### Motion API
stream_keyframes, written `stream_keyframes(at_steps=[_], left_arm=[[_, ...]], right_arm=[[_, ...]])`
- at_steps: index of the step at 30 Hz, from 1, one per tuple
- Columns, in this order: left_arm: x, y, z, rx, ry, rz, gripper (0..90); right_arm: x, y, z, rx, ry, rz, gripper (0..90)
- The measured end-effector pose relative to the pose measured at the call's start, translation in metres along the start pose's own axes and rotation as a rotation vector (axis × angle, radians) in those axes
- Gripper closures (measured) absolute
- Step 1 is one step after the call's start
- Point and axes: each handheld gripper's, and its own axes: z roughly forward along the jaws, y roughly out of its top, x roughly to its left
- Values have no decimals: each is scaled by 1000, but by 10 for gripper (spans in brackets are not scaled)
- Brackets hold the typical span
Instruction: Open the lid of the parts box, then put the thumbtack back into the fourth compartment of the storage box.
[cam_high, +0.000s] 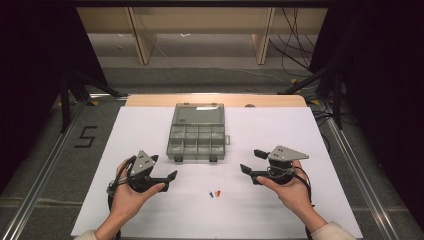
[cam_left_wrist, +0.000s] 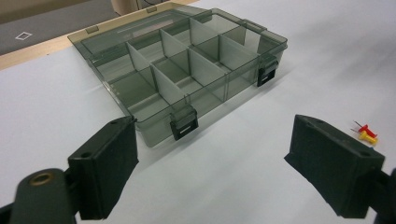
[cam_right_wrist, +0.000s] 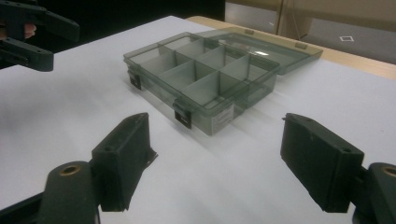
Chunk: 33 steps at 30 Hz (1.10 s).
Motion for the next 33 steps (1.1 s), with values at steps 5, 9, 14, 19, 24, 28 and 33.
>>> stream_keyframes(at_steps=[5,9,14,19,24,28,33], left_arm=[[2,0,3,-1,-2,-2,152],[2,-1,5,6,-4,-6,151],[-2,0,3,2,-6,-10,151],[-1,2,1,-13,-13,-23,151],[-1,4,1,-19,-11,-25,151],[-1,3,2,-13,-11,-10,153],[-2,4,2,-15,-14,-4,154]], right_arm=[[0,0,1,18,3,-12,250],[-1,-2,-2,20,-5,-5,250],[0,-1,-5,5,-6,-7,249],[3,0,-6,6,-1,-15,248],[4,1,-6,-8,4,-21,247],[4,0,-6,-4,2,-21,247],[5,0,-7,-22,-2,-35,247]])
